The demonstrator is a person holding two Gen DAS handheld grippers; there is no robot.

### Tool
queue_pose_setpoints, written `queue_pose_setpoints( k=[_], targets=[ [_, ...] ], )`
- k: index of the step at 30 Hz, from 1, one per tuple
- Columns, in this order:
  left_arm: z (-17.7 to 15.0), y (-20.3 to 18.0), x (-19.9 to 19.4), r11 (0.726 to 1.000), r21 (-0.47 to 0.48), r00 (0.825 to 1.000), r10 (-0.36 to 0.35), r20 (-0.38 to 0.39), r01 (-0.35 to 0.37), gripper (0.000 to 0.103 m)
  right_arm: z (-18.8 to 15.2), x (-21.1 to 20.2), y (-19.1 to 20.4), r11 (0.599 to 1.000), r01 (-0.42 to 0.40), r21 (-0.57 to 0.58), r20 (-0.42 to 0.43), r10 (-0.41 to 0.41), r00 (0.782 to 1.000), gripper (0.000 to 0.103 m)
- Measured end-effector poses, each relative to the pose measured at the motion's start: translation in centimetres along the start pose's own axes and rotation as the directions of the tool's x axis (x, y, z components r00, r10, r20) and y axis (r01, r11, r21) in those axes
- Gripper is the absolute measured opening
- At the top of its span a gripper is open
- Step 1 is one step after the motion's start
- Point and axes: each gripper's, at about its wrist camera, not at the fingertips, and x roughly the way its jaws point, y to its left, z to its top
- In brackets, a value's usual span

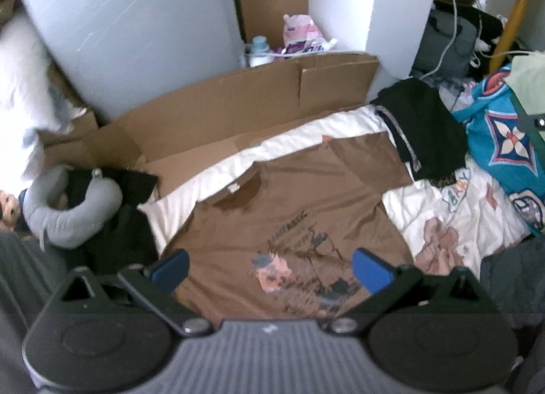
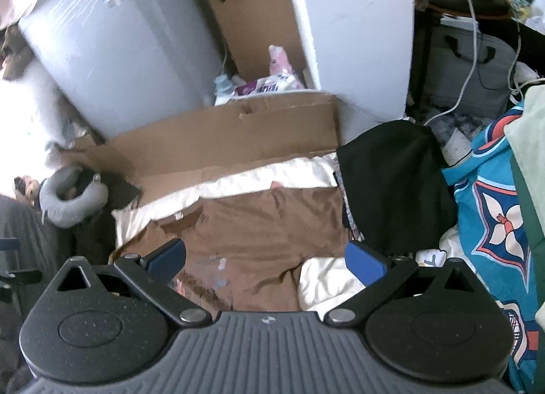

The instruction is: Fold clothes

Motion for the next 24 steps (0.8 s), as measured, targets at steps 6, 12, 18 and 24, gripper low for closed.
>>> queue_pose_setpoints(
  k=[6,12,18,24],
  targets=[
    [-3.2,2.8,-1.0,0.998,-0.059,1.0,0.027,0.0,-0.027,0.103,-1.6,0.0,1.5,1.0,-0.023,-0.016,-0.01,0.023,1.0,0.103],
    [-7.0,5.1,-0.1,0.982,-0.188,0.999,0.025,-0.021,-0.028,0.103,-3.6,0.5,2.9,0.998,-0.052,-0.044,-0.027,0.051,0.998,0.103],
    [-11.5,7.0,1.3,0.948,-0.315,0.999,0.039,-0.03,-0.046,0.103,-5.8,1.2,3.2,0.999,-0.042,-0.027,-0.023,0.041,0.999,0.103],
    [-15.1,8.1,2.7,0.925,-0.376,0.998,0.035,-0.043,-0.049,0.103,-8.3,2.3,4.0,0.997,-0.06,-0.041,0.007,0.061,0.998,0.103]
  ],
)
